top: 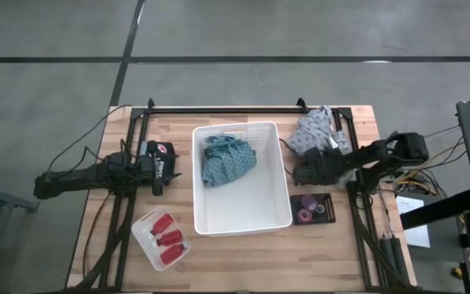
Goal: Pick & place medical supplies in basket/bin
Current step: Put the light blue patient gown into the organizer bin
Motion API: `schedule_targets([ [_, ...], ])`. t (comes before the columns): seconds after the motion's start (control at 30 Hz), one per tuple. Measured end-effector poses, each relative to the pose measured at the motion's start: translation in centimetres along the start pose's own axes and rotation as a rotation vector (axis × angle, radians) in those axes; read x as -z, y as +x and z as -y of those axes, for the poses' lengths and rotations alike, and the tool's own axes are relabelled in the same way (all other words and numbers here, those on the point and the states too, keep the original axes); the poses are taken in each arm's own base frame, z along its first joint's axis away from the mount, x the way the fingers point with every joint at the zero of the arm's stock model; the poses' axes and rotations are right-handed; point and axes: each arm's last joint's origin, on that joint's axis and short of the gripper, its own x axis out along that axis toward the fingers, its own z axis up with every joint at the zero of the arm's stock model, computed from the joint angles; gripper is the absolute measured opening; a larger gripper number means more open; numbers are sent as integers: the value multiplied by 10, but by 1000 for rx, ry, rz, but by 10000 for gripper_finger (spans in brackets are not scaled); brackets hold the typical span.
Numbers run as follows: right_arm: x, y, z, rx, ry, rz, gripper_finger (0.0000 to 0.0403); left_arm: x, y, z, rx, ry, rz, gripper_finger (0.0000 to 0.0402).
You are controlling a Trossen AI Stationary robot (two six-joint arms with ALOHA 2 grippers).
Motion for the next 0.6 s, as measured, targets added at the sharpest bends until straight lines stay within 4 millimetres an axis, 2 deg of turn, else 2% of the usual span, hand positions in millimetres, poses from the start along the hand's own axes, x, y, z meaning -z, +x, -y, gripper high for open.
schedule_targets([
  [0.17, 1, 7, -3, 40, -8, 12, 368, 0, 0, 0, 0, 0, 0, 299],
  [0.5, 2, 9, -2, 58, -16, 15, 368, 0, 0, 0, 0, 0, 0, 299],
  [0.6, 2, 9, -1, 57, -17, 10, 354, 0, 0, 0, 0, 0, 0, 299],
])
